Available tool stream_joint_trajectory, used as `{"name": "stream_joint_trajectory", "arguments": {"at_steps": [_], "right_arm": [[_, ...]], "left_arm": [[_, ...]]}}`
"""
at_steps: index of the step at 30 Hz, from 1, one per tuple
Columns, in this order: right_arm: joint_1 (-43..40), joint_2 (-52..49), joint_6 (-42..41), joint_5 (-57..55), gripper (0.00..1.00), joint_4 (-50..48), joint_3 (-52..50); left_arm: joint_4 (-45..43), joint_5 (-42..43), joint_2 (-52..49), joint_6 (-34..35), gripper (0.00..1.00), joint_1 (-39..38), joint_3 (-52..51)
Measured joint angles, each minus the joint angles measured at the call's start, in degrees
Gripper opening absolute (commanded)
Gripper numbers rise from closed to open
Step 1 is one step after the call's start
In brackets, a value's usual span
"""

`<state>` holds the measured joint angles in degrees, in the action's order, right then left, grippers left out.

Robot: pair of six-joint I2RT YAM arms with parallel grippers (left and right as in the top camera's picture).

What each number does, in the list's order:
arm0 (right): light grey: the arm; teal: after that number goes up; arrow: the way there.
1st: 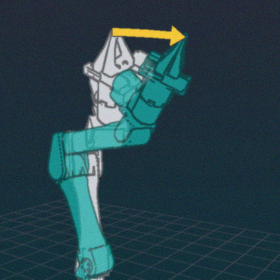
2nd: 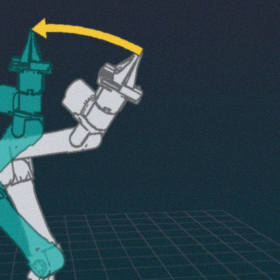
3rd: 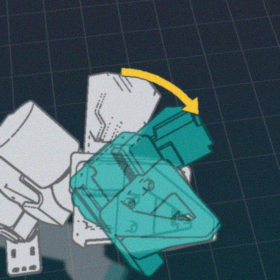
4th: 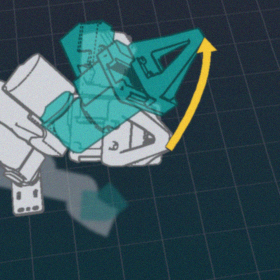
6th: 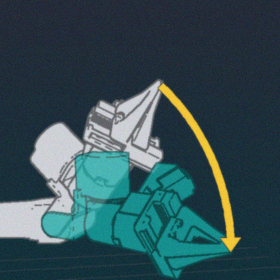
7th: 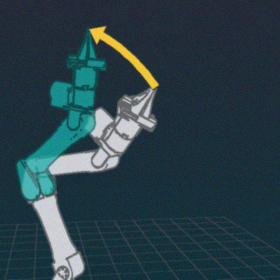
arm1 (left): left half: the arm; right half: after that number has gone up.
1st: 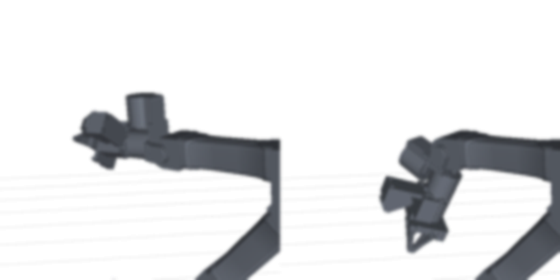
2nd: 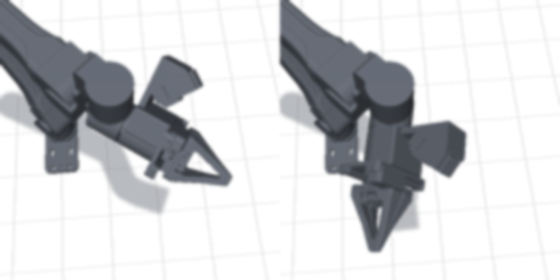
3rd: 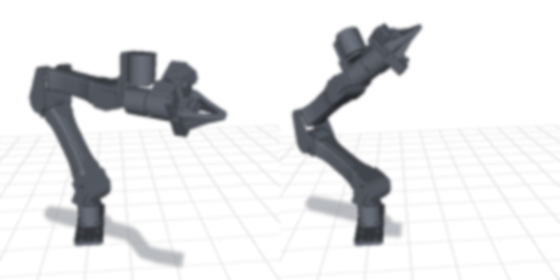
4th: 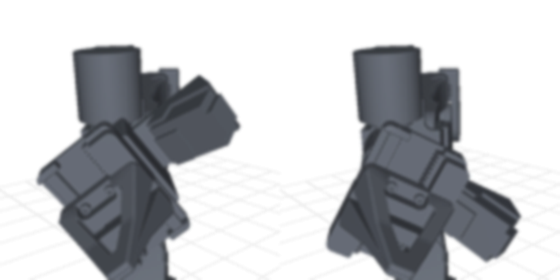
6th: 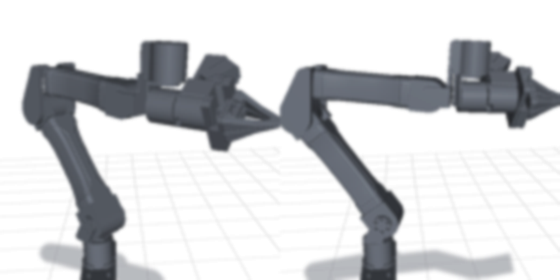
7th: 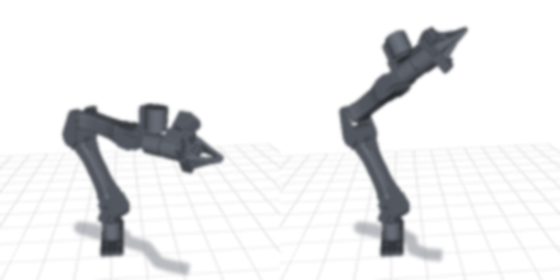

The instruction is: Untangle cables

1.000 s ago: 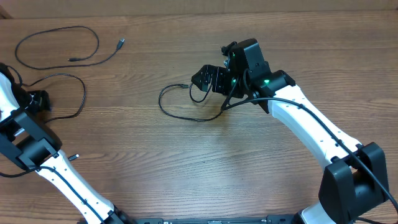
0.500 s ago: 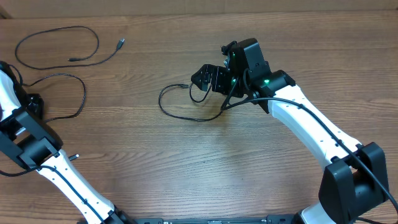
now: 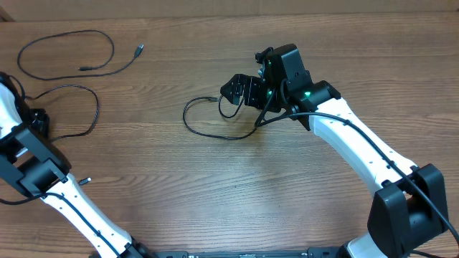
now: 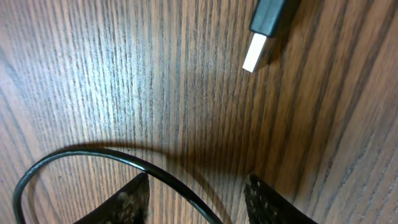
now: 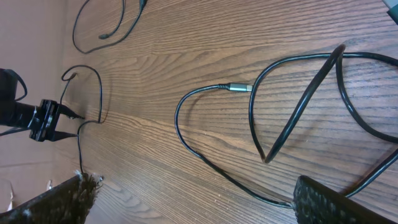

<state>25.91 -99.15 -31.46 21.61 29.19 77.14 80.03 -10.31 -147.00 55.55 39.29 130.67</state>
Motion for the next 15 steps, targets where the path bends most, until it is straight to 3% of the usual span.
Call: {"name": "stream_joint_trajectory", "arguments": {"at_steps": [10, 15], "right_arm": [[0.0, 0.0, 0.0, 0.0, 1.0, 0.0, 0.0], [0.0, 0.0, 0.0, 0.0, 1.0, 0.0, 0.0]], "left_arm": [[1.8, 6.9, 0.2, -10.5, 0.65, 1.9, -0.2], [2.2, 14.8, 0.2, -17.9, 0.7, 4.6, -0.6]]}}
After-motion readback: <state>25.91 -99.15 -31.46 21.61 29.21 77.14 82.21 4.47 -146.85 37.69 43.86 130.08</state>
